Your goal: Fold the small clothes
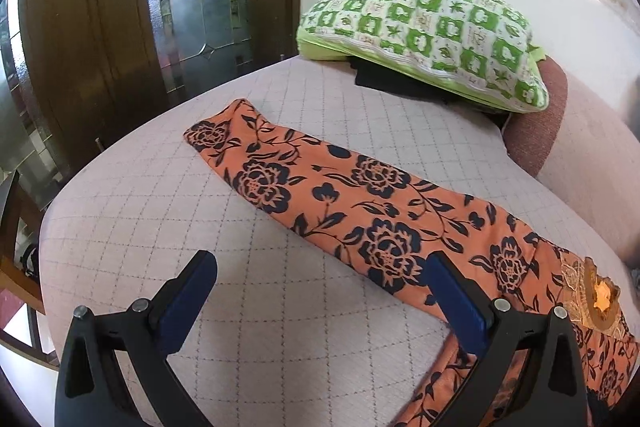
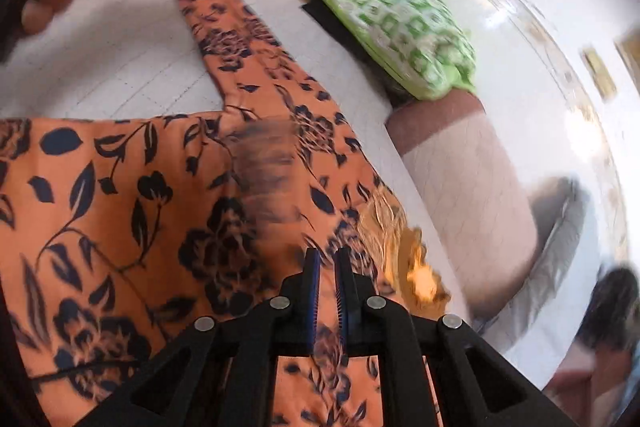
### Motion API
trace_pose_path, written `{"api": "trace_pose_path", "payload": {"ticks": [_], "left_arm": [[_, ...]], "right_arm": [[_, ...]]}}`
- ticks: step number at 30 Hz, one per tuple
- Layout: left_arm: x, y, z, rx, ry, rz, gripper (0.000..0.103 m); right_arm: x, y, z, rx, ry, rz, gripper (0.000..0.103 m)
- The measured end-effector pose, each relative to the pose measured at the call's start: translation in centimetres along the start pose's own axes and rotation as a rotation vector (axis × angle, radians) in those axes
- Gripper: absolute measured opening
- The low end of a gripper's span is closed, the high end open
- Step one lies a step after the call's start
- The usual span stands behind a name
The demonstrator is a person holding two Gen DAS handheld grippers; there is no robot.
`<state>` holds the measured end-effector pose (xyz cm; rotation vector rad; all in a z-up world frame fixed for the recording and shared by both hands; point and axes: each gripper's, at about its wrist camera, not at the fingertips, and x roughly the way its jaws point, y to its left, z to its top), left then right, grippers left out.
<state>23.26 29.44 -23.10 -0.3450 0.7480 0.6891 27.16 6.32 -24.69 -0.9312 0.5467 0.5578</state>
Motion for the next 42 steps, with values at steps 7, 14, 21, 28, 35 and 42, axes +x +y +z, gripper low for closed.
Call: {"api": "trace_pose_path", "payload": {"ticks": [7, 14, 21, 28, 35, 42], "left_arm": [[-0.1, -2.8, -0.9, 0.062, 0.021, -0.081, 0.103], [-1.1, -8.5, -3.4, 0.251, 0.004, -0.160, 0.103], [1.4, -14.4, -7.2, 0.418, 0.127, -0.162, 0.103], [3.9, -16.1, -9.6, 0.430, 0.212, -0.121, 0.103], [4.2, -14.6, -10.5, 0.332, 0.188, -0.164, 0.103], [3.7, -13.7, -10.9, 0.297, 0.187, -0.185, 0.103]], "right_arm": [[0.5, -10.6, -9.4, 0.588, 0.111, 0.181, 0.009], [1.4, -18.1, -23.4, 1.138, 0.157, 0.248, 0.010], [3.1, -19.3, -27.5, 1.330, 0.169, 0.289, 0.010], [5.7, -19.0, -29.2, 1.428, 0.301, 0.342, 0.010], [6.1, -18.9, -29.5, 1.483, 0.304, 0.358, 0.010], [5.3, -18.6, -30.6, 1.551, 0.254, 0.361, 0.011]]}}
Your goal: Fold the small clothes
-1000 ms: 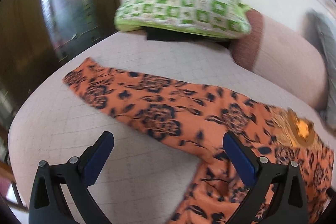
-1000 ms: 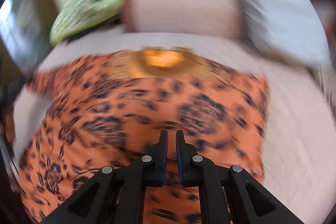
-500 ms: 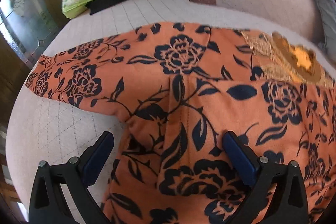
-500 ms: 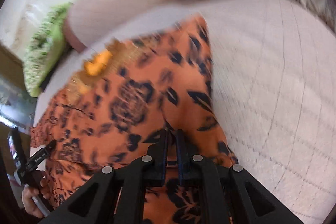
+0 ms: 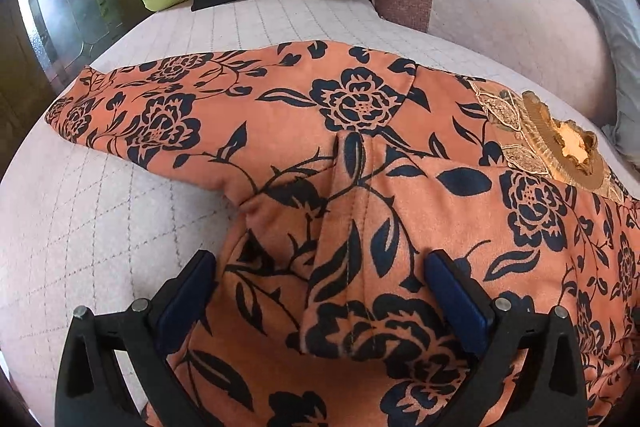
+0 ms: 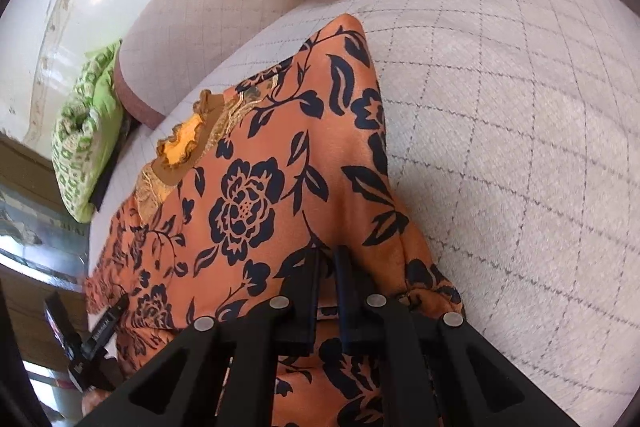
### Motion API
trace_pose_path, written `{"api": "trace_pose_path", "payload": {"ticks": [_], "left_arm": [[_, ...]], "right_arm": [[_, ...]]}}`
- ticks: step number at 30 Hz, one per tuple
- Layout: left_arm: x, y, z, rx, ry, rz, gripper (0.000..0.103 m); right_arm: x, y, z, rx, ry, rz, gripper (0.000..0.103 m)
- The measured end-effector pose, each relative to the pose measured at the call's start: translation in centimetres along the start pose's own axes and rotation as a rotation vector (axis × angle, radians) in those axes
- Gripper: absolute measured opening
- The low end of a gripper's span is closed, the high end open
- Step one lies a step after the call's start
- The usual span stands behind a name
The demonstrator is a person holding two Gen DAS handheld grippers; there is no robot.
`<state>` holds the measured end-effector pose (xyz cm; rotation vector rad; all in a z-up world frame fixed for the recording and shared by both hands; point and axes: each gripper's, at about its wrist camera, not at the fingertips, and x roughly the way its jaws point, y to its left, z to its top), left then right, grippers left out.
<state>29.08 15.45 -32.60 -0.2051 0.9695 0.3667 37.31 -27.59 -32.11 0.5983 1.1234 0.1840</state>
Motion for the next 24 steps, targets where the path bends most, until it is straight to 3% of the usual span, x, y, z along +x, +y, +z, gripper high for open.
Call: {"api": "trace_pose_path", "payload": {"ticks": [5, 7, 12, 14, 18, 24], "left_arm": [[-1.7, 1.0, 0.6, -0.023, 0.072, 0.032, 0.103], [-4.0, 1.3, 0.9, -0.016, 0.049, 0.053, 0.103], [-9.7, 3.9, 2.5, 0.007, -0.003, 0.077, 0.103], [-11.0, 5.6, 3.3, -0.003, 0.007, 0.084, 0.103], [-13.5, 11.1, 4.8, -0.044, 0.005, 0.155, 0.103], [-14.8, 21.8, 5.5, -0.144, -0.002, 0.330, 0.103]], "right_arm": [[-0.7, -0.4, 0.0, 0.011, 0.026, 0.042, 0.010], [-1.4, 0.1, 0.1, -0.004, 0.048, 0.026, 0.010], [-5.6, 3.3, -0.3, -0.204, -0.128, -0.043, 0.010], [-6.3, 4.3, -0.5, -0.237, -0.152, -0.010, 0.010], [-6.7, 5.9, -1.4, -0.281, -0.164, 0.055, 0.010], [-8.4, 9.4, -3.1, -0.377, -0.251, 0.182, 0.010]]}}
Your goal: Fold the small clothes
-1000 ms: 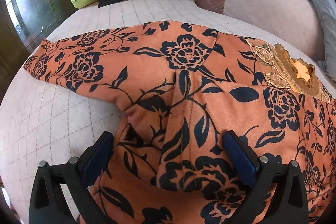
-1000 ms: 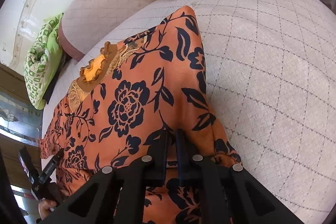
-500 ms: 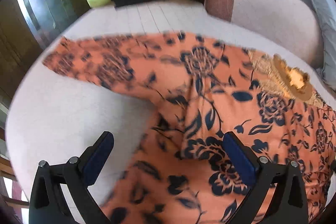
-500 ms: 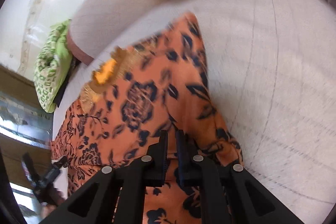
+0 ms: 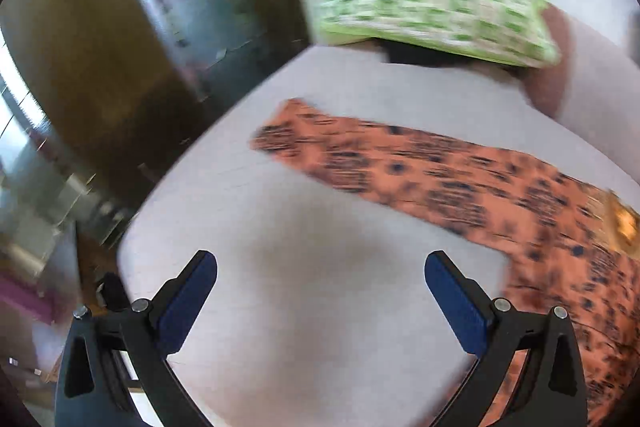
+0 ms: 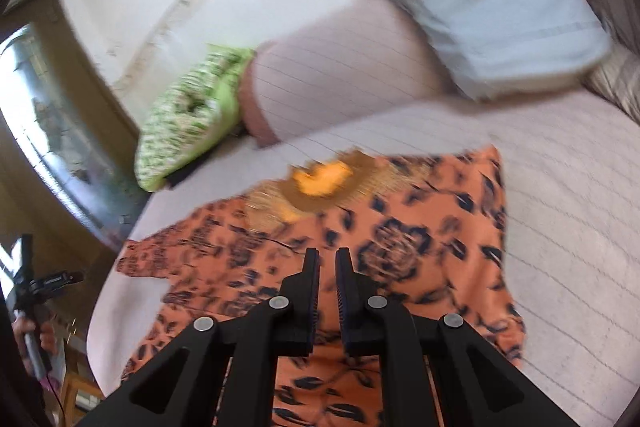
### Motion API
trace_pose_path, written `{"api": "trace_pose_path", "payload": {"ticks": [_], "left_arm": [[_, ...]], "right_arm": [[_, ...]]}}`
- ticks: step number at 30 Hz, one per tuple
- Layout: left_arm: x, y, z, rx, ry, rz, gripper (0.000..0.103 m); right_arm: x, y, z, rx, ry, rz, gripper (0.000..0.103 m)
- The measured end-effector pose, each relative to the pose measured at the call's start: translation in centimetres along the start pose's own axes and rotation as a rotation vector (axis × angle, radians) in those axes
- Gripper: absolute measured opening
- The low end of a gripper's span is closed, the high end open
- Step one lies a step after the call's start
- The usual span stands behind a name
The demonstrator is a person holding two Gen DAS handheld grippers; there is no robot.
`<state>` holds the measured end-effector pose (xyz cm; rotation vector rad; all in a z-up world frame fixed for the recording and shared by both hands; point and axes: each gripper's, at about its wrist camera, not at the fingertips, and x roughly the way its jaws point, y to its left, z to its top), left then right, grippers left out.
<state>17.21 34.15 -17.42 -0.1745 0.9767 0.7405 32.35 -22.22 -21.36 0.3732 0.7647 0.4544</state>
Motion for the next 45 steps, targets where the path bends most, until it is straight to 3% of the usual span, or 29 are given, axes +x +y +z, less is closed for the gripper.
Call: {"api": "trace_pose_path", "payload": {"ticks": [3, 7, 12, 19, 22, 23, 25, 26, 28, 30, 32, 37, 40, 43, 45], "left_arm": [[2.3, 4.1, 0.1, -0.069, 0.046, 0.011, 0.103], [6.4, 6.6, 0.4, -0.165, 0.126, -0.053, 0.103], [10.9, 5.4, 2.1, -0.293, 0.196, -0.179, 0.103], [15.9, 4.0, 5.5, -0.412, 0.230, -0.223, 0.103], [18.4, 5.1, 6.8, -0.476, 0.236, -0.217, 0.103], [19.0, 5.6, 7.0, -0.503, 0.231, -0.229, 0.103], [19.9, 6.2, 7.3, -0.529, 0.223, -0.250, 0.103], [20.4, 6.4, 7.5, -0.534, 0.221, -0.253, 0.103], [21.5, 6.9, 7.7, -0.547, 0.221, -0.258, 0.102], [22.6, 7.4, 7.8, -0.565, 0.233, -0.249, 0.094], [23.5, 8.0, 7.9, -0.601, 0.232, -0.261, 0.092], [23.6, 8.4, 8.4, -0.621, 0.209, -0.327, 0.088], [23.9, 7.8, 9.1, -0.599, 0.205, -0.327, 0.086], [24.4, 7.4, 9.7, -0.583, 0.173, -0.312, 0.078], [25.0, 7.0, 10.2, -0.559, 0.156, -0.292, 0.068]], "right_arm": [[0.1, 1.0, -0.1, -0.014, -0.004, 0.040, 0.010], [1.3, 2.2, -0.5, -0.052, 0.029, 0.046, 0.010], [2.5, 3.0, -1.3, -0.078, 0.071, 0.077, 0.010], [4.0, 2.6, -1.2, -0.045, 0.096, 0.107, 0.010], [3.1, 2.1, -0.4, -0.034, 0.045, 0.120, 0.010], [2.6, 2.0, 0.0, -0.043, 0.024, 0.113, 0.013], [1.4, 1.4, 0.8, -0.046, -0.033, 0.096, 0.050], [0.8, 0.8, 1.3, -0.026, -0.063, 0.117, 0.086], [-0.5, -0.6, 2.1, 0.023, -0.123, 0.148, 0.089], [-1.2, -1.9, 2.6, 0.061, -0.156, 0.146, 0.089], [-1.5, -3.1, 2.7, 0.085, -0.189, 0.131, 0.089], [0.1, -5.1, 2.9, 0.163, -0.142, 0.062, 0.089], [0.6, -5.5, 2.9, 0.171, -0.131, 0.037, 0.089], [0.7, -5.5, 2.8, 0.156, -0.145, 0.015, 0.088], [0.9, -5.8, 2.7, 0.171, -0.142, 0.016, 0.084]]}}
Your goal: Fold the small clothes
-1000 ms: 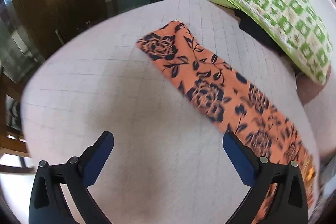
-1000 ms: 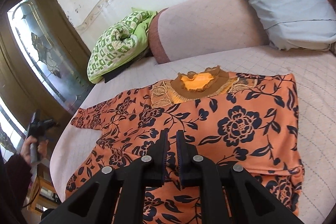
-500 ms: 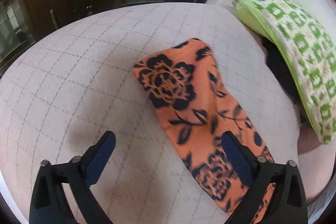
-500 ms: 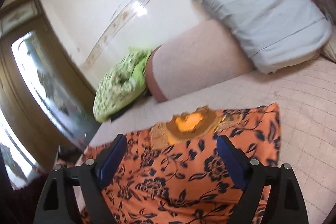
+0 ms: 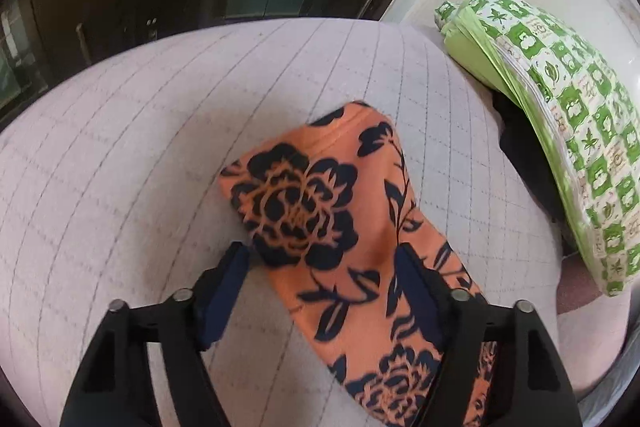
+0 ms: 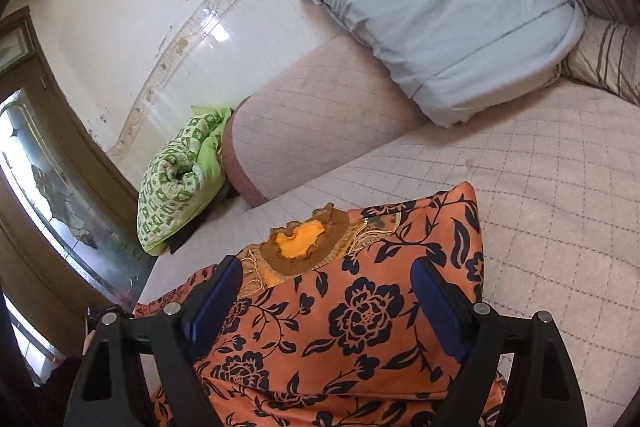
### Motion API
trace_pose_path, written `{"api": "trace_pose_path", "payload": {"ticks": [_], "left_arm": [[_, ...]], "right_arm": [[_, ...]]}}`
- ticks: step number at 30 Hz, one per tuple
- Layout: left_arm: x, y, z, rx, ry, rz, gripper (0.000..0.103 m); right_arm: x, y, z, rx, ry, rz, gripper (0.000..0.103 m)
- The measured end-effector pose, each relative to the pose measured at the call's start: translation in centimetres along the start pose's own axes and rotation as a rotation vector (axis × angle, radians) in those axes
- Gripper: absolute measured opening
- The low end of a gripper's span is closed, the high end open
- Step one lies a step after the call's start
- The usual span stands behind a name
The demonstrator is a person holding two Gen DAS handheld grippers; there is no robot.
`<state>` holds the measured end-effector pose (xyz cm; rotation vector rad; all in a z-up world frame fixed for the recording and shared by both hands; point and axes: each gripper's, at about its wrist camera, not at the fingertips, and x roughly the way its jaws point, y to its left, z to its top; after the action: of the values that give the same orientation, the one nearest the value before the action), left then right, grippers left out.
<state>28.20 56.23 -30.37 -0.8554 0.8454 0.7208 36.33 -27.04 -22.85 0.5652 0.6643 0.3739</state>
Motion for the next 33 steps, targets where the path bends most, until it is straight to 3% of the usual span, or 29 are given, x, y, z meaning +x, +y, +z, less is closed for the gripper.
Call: {"api": "trace_pose_path", "payload": {"ticks": [4, 6, 7, 9, 14, 20, 26, 33], "left_arm": [[1.0, -0.1, 0.9, 0.009, -0.031, -0.017, 0.043], [1.5, 0.0, 1.1, 0.009, -0.018, -0.056, 0.017], [2.0, -0.3, 1.5, 0.002, -0.012, -0.073, 0.013], [1.7, -0.3, 1.4, -0.002, -0.029, -0.085, 0.012], [-1.1, -2.6, 0.8, 0.071, -0.094, -0.123, 0.011], [-7.5, -8.3, -1.3, 0.232, -0.119, -0.200, 0.010], [-15.8, -16.2, -7.5, 0.421, -0.122, -0.317, 0.010], [-22.6, -26.3, -17.8, 0.635, -0.082, -0.434, 0.010]], "right_arm": [[0.6, -0.9, -0.2, 0.031, 0.022, -0.036, 0.062], [1.1, -1.3, -0.4, 0.032, 0.042, -0.063, 0.050], [1.3, -1.4, -0.5, 0.032, 0.054, -0.068, 0.048], [1.7, -1.2, -0.7, 0.020, 0.069, -0.073, 0.038], [1.4, -0.5, -0.7, -0.013, 0.045, -0.078, 0.038], [0.4, -0.7, -0.1, 0.030, 0.030, -0.054, 0.038], [-1.4, -1.4, 0.8, 0.078, -0.005, -0.034, 0.038], [-3.8, -2.5, 1.8, 0.089, -0.038, -0.038, 0.038]]}}
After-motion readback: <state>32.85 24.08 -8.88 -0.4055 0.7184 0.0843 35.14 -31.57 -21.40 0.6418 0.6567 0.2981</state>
